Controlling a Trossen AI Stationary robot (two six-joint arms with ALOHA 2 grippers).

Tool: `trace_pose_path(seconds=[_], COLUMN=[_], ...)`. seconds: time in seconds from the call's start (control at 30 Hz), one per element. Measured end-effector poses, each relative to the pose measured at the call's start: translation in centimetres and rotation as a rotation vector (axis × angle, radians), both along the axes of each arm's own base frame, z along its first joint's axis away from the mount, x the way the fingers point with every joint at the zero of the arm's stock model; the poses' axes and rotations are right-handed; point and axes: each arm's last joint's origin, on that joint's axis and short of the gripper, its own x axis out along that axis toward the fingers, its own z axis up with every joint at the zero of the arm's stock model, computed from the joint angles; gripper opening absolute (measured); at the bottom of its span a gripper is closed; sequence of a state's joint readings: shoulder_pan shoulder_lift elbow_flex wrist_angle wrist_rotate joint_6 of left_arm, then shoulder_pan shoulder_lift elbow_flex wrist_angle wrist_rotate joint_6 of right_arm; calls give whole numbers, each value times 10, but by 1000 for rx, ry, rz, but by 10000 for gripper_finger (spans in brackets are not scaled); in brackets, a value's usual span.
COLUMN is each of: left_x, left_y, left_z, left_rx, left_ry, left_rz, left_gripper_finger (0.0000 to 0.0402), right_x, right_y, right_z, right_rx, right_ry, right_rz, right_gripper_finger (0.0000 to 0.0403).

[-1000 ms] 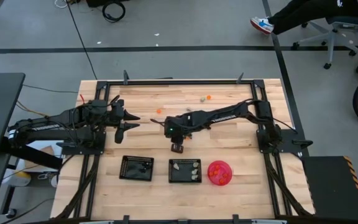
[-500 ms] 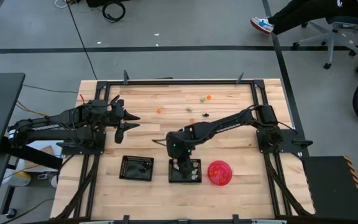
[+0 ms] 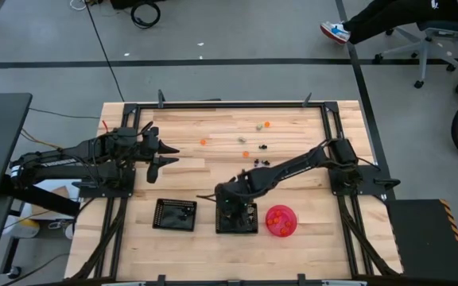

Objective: Sort Halloween decoration
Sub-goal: Put the white skull toy into the right black bin

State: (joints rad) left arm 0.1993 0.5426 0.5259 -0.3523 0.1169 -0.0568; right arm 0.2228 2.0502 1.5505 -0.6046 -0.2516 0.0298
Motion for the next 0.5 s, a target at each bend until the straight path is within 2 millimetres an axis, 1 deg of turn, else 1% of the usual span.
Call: trace_pose_path(seconds=[0.23, 0.37, 0.5], left_x=[0, 0, 0], left_y=[0, 0, 0], left_z=[0, 0, 0], left_rx=[0, 0, 0], left_ry=[0, 0, 0], left_rz=[0, 0, 0], left_gripper_finger=[116, 116, 116], right_x=[-2, -4, -4], right_y=[11, 13, 13], right_z=[-5, -14, -16], right_rx=[-53, -54, -36], right_ry=[2, -4, -14], right_rz=[-45, -66, -94], right_gripper_finger=[102, 117, 138])
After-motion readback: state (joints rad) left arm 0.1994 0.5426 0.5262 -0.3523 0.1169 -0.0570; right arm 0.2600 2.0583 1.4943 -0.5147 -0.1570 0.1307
